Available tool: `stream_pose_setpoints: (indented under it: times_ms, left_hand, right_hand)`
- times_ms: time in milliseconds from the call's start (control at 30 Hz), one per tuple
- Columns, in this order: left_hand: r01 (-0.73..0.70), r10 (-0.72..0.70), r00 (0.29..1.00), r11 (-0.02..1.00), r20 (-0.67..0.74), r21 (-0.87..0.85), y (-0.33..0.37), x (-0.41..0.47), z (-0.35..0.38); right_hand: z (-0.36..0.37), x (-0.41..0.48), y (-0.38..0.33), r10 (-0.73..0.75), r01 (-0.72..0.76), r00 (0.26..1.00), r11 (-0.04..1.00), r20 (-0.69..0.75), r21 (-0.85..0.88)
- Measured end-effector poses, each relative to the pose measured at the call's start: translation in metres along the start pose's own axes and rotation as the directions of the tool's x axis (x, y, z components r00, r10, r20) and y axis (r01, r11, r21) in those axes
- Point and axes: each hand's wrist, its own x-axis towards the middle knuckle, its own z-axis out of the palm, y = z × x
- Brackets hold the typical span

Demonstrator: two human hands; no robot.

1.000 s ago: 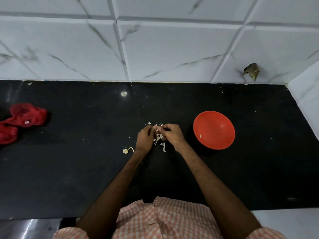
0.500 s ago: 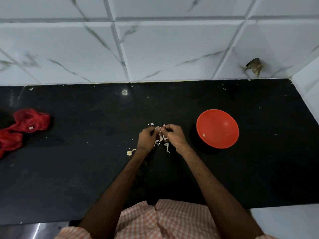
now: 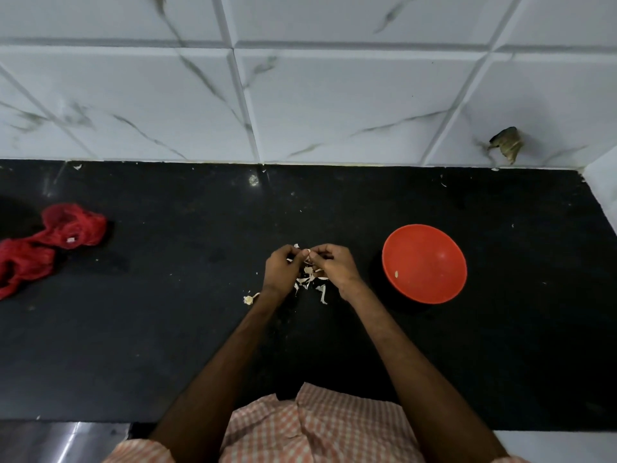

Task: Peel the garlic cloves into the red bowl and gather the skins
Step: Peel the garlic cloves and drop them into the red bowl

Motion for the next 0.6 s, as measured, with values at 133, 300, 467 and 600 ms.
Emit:
stream_pose_setpoints:
  times_ms: [133, 300, 467, 600]
  left_hand:
    - [-0.007, 0.007, 1.0, 0.999, -0.008, -0.048, 0.002, -0.004, 0.01]
    - [0.069, -0.073, 0.997, 0.973, -0.009, -0.218, -0.002, -0.004, 0.016]
    - [0.111, -0.111, 0.994, 0.944, 0.018, -0.312, -0.001, -0.005, 0.015]
    - [0.095, -0.097, 0.995, 0.948, 0.008, -0.303, -0.001, -0.001, 0.005]
  right_hand:
    - [-0.008, 0.0, -0.002, -0.023, 0.023, 1.0, 1.0, -0.013, -0.02]
    - [-0.01, -0.001, -0.006, -0.042, 0.041, 0.999, 0.999, -0.019, -0.025]
    - [-0.01, -0.004, -0.004, -0.043, 0.042, 0.999, 0.999, -0.029, -0.013]
    - [-0.003, -0.003, -0.006, -0.039, 0.039, 0.999, 0.999, -0.023, -0.018]
